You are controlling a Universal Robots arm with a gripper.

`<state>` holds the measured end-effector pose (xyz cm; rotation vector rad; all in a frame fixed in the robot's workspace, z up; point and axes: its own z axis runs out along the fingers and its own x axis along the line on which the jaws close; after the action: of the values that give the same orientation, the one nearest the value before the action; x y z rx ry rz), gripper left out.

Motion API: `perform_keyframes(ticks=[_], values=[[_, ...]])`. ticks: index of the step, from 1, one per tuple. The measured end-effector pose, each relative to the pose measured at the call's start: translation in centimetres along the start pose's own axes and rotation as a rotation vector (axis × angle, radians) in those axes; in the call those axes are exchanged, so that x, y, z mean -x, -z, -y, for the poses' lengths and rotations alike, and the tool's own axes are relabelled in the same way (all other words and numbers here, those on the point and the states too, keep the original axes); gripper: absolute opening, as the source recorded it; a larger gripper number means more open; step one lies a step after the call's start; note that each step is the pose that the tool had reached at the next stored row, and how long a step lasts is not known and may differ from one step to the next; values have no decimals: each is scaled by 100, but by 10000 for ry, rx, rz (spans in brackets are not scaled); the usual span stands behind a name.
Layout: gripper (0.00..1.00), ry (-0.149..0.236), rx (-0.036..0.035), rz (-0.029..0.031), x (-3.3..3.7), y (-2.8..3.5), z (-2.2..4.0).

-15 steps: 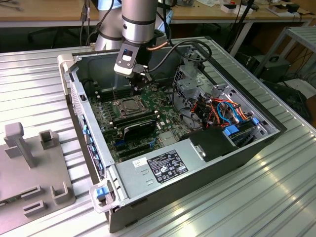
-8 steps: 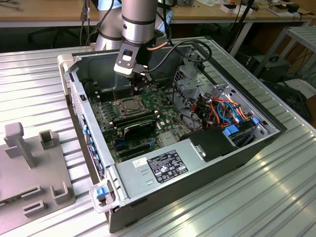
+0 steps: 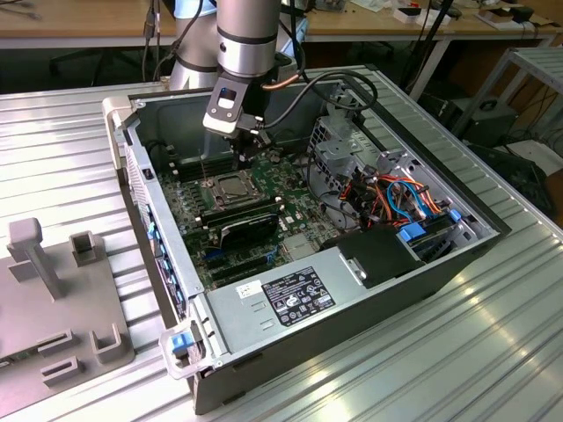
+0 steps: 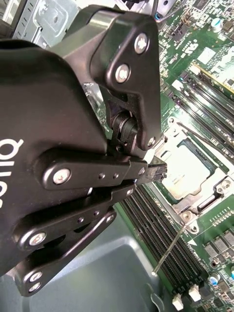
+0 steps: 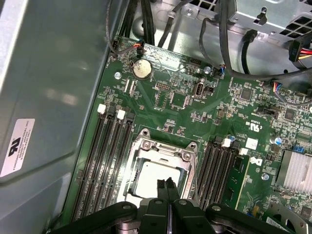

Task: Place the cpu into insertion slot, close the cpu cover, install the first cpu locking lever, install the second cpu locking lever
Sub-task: 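Install the first cpu locking lever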

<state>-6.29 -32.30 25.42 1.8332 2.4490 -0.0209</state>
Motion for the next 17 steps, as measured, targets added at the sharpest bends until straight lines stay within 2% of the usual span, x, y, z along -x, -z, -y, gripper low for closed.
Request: perform_keyframes(ticks=[4,8,10,17], values=[[11,719,53,-28,0,2,-1],[11,1143,83,-43,0,3,0],[11,1294,96,-50,0,3,0],[11,1304,96,-49,0,3,0]])
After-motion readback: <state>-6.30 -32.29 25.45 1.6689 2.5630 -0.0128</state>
